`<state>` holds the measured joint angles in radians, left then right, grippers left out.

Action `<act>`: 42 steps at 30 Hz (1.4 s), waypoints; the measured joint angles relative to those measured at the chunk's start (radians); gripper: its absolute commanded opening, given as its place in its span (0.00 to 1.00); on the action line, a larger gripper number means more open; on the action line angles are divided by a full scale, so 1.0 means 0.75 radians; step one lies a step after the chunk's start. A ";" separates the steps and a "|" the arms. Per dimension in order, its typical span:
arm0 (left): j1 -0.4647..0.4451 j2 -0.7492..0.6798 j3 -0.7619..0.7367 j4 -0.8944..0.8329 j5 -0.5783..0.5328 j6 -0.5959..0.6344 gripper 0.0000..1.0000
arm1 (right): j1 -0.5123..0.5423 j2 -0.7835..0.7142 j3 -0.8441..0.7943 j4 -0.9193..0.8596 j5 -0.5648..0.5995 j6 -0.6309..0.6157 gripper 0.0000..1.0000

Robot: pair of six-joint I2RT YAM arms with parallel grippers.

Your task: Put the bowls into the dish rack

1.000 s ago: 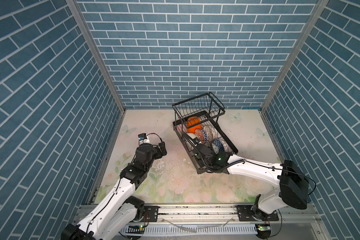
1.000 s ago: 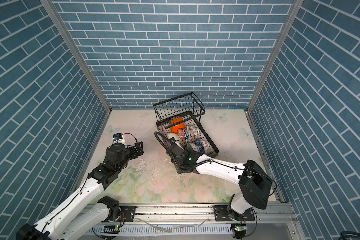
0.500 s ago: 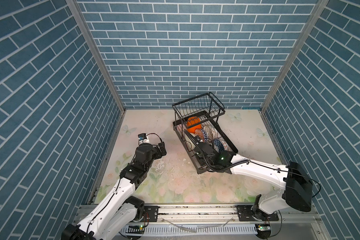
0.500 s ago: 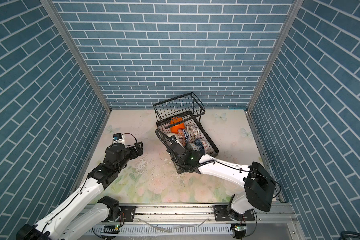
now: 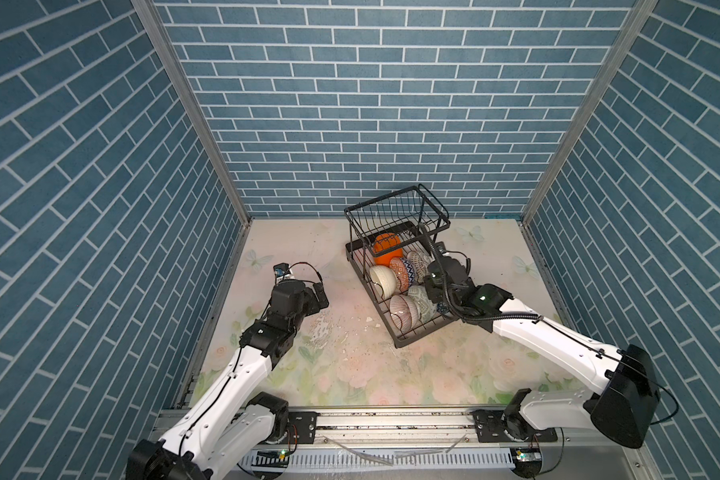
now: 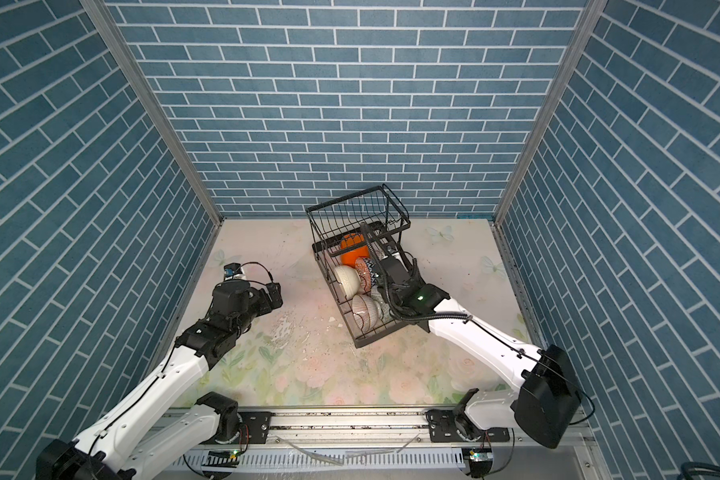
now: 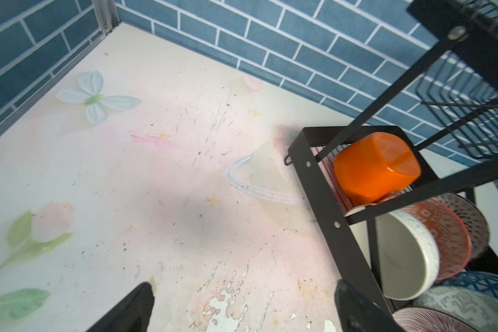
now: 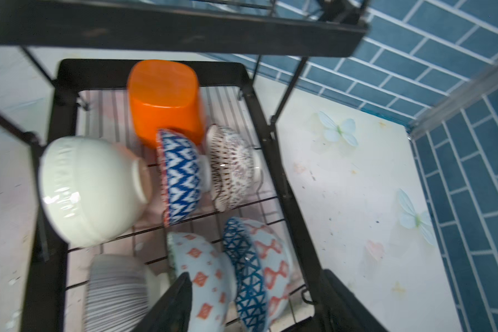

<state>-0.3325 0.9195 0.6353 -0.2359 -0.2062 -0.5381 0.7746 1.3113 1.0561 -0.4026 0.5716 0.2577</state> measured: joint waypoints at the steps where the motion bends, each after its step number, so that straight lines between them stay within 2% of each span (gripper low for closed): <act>1: 0.019 0.025 0.020 -0.016 -0.006 0.001 1.00 | -0.050 -0.013 0.000 -0.008 0.002 -0.003 0.74; 9: 0.204 0.241 0.137 -0.102 -0.014 0.049 1.00 | -0.468 -0.092 -0.062 -0.002 -0.026 -0.007 0.78; 14: 0.232 0.293 0.137 -0.096 -0.065 0.158 1.00 | -0.703 -0.068 -0.187 0.091 -0.079 -0.032 0.81; 17: 0.234 0.295 0.134 -0.027 -0.127 0.249 1.00 | -0.793 -0.016 -0.255 0.181 -0.102 -0.066 0.82; 22: 0.242 0.289 0.025 0.215 -0.189 0.394 1.00 | -0.874 0.043 -0.370 0.389 -0.115 -0.128 0.86; 30: 0.279 0.362 -0.167 0.597 -0.152 0.557 1.00 | -0.978 0.172 -0.619 0.893 -0.159 -0.223 0.90; 33: 0.286 0.410 -0.188 0.707 -0.132 0.595 1.00 | -1.007 0.187 -0.698 0.998 -0.218 -0.235 0.90; 35: 0.295 0.442 -0.200 0.782 -0.112 0.613 1.00 | -1.020 0.187 -0.709 1.072 -0.270 -0.238 0.99; 42: 0.316 0.572 -0.215 0.933 -0.060 0.643 1.00 | -1.025 0.150 -0.811 1.323 -0.460 -0.263 0.99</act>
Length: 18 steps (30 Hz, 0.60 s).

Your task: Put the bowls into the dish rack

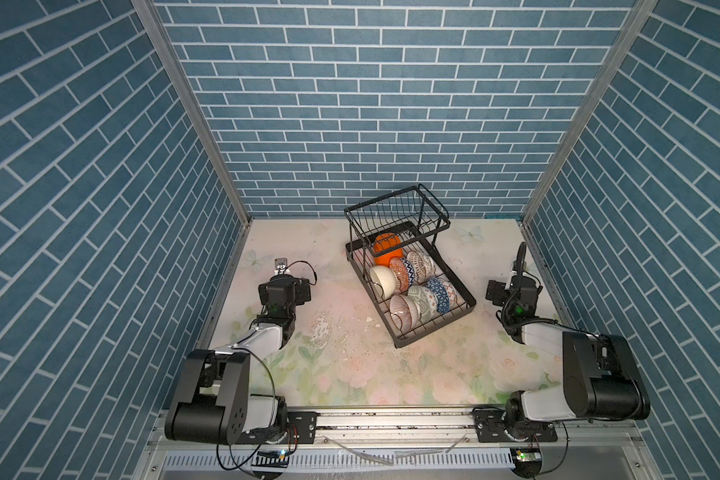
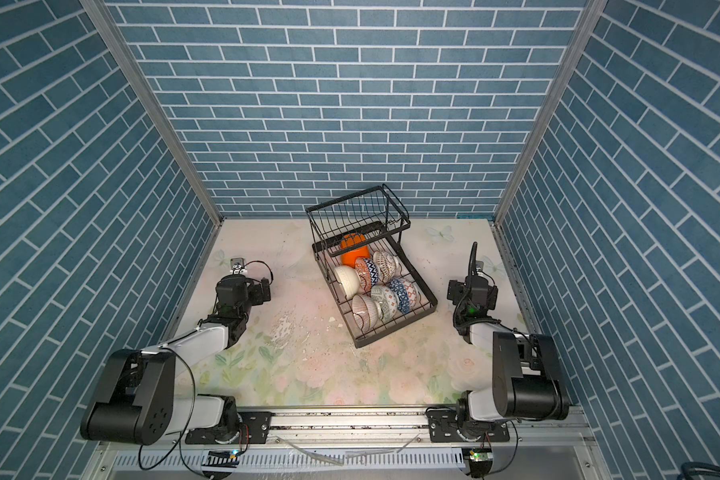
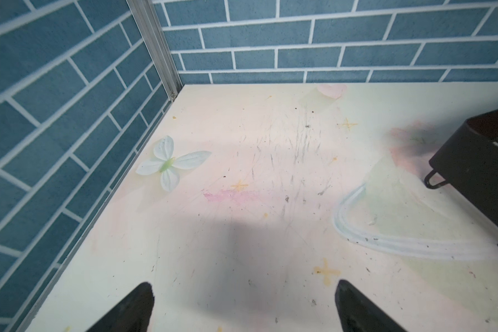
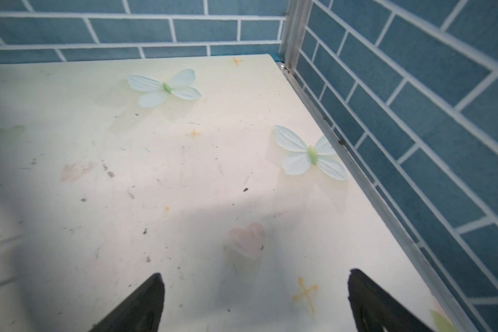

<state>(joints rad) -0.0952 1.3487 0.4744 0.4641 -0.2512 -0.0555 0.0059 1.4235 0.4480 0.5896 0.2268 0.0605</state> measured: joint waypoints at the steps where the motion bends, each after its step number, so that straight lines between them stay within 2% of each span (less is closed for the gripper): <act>1: 0.002 0.016 -0.002 0.012 0.010 0.003 1.00 | -0.001 -0.001 -0.022 0.045 -0.022 -0.003 0.99; 5: 0.007 0.039 -0.002 0.030 0.032 0.017 1.00 | -0.003 0.091 -0.108 0.289 -0.076 -0.010 0.99; 12: 0.016 0.055 -0.002 0.061 0.043 0.058 1.00 | -0.021 0.157 -0.108 0.347 -0.169 -0.013 0.99; 18: 0.031 0.062 -0.048 0.219 0.048 0.103 1.00 | -0.023 0.157 -0.108 0.372 -0.198 -0.013 0.99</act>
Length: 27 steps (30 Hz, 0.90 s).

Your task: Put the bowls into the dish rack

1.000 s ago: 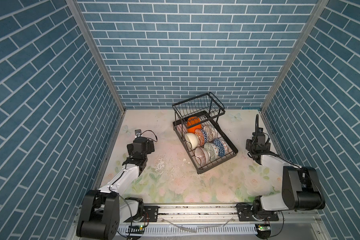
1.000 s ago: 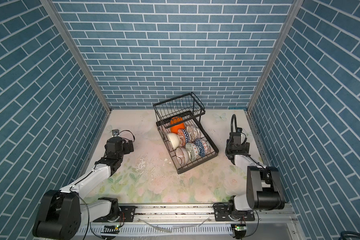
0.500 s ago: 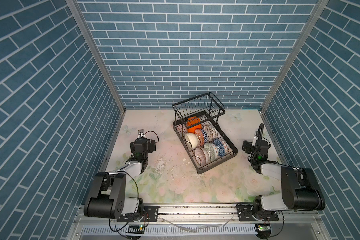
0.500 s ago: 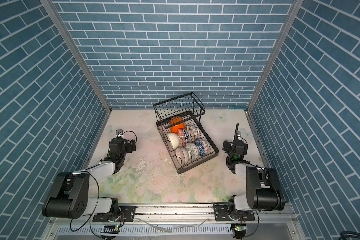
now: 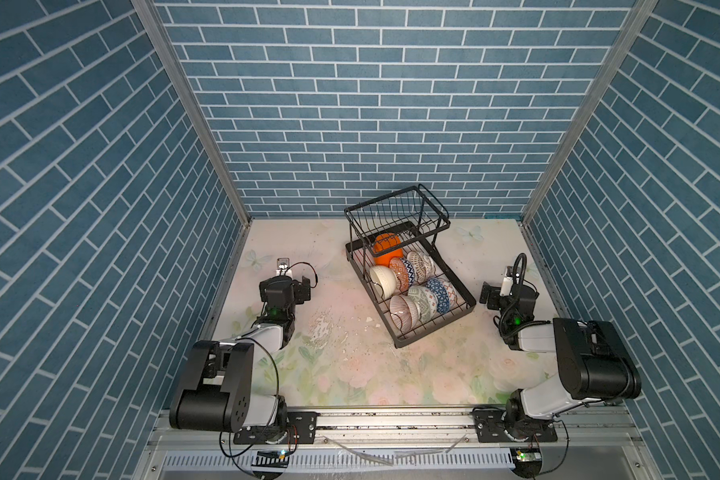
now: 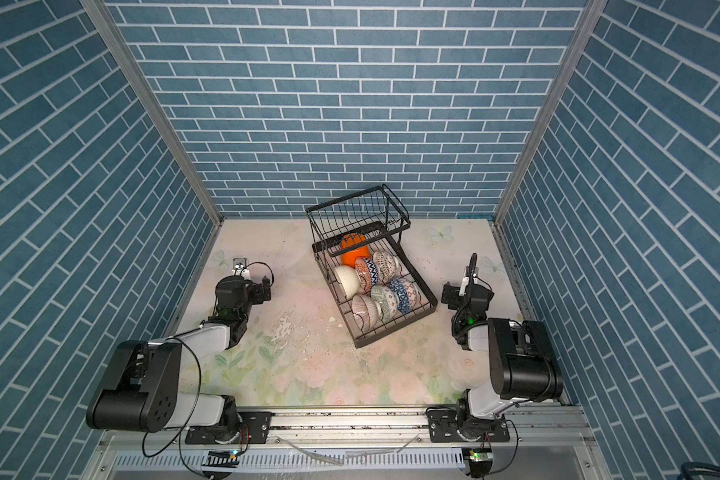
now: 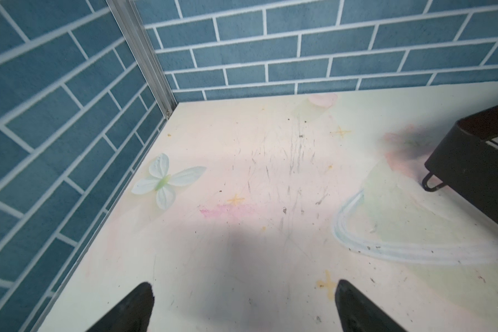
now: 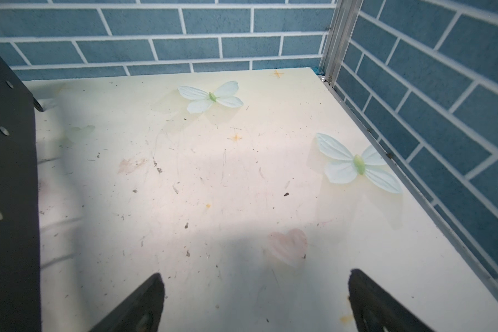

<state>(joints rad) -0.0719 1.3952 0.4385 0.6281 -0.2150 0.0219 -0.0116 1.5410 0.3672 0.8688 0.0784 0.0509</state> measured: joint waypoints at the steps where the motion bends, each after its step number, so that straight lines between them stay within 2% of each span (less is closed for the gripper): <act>1: 0.009 0.013 -0.007 0.028 0.005 0.002 1.00 | 0.000 0.000 0.000 -0.001 0.002 0.000 0.99; 5: 0.051 0.118 -0.020 0.141 0.036 0.001 1.00 | 0.000 0.000 0.000 -0.001 0.006 0.001 0.99; 11: 0.058 0.173 -0.158 0.347 0.045 0.000 1.00 | 0.000 0.000 0.000 -0.001 0.010 0.001 0.99; 27: 0.058 0.174 -0.152 0.418 0.045 0.000 1.00 | 0.000 0.000 0.001 -0.001 0.014 0.001 0.99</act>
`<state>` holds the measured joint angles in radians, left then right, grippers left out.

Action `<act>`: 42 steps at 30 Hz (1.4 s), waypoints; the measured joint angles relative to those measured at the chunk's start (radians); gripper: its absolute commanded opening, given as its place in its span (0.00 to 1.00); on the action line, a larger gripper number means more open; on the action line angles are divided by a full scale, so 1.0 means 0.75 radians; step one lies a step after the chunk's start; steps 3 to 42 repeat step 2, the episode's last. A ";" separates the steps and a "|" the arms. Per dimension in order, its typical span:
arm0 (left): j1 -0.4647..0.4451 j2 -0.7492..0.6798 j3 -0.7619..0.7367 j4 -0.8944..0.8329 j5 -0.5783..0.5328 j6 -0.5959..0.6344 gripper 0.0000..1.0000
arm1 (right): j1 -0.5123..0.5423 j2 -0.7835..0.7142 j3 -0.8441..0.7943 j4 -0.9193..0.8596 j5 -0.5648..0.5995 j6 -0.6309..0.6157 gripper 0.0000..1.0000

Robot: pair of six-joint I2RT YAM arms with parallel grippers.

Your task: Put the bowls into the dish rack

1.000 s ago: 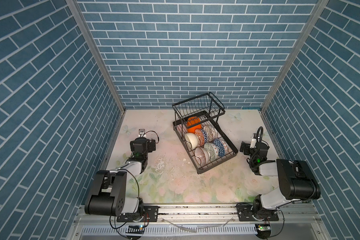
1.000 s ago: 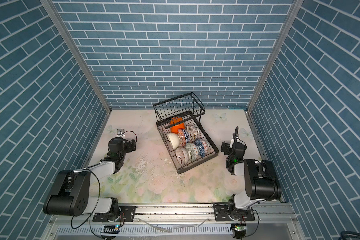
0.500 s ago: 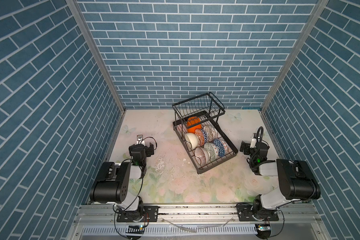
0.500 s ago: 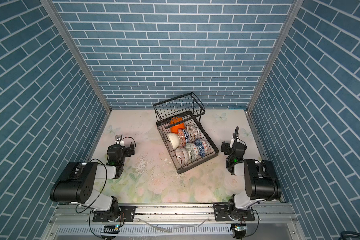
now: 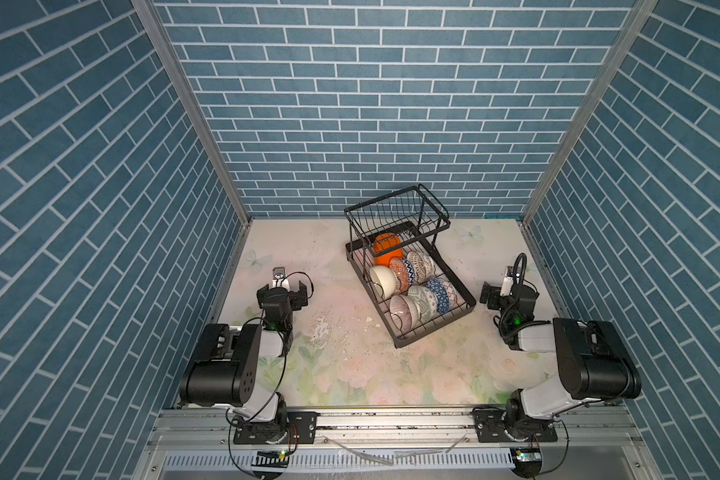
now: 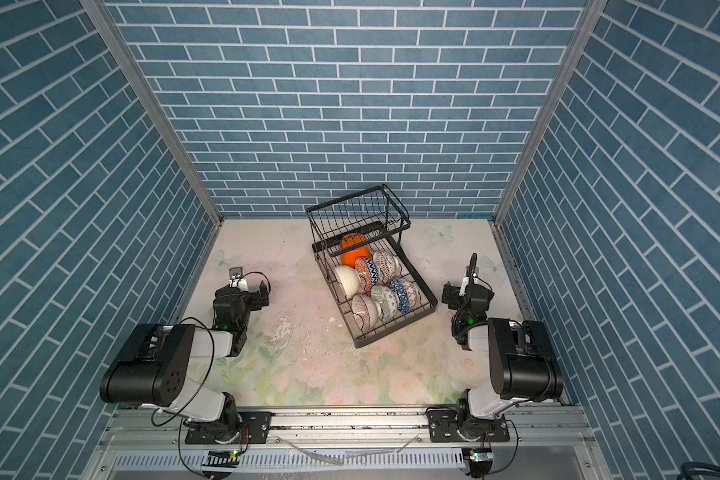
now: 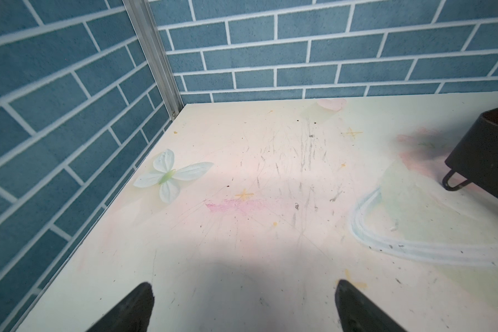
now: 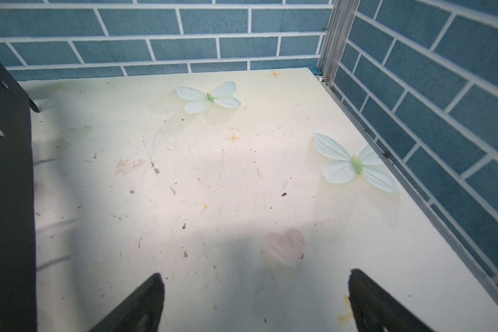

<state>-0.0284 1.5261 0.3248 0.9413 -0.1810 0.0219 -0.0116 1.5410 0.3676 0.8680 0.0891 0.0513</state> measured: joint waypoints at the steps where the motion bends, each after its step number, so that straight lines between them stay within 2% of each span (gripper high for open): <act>1: 0.000 0.000 0.000 -0.001 0.000 0.000 1.00 | -0.001 0.000 0.000 0.000 -0.001 0.000 0.99; 42: 0.000 0.000 0.000 0.000 0.000 0.000 1.00 | -0.002 0.000 0.000 0.000 -0.001 0.000 0.99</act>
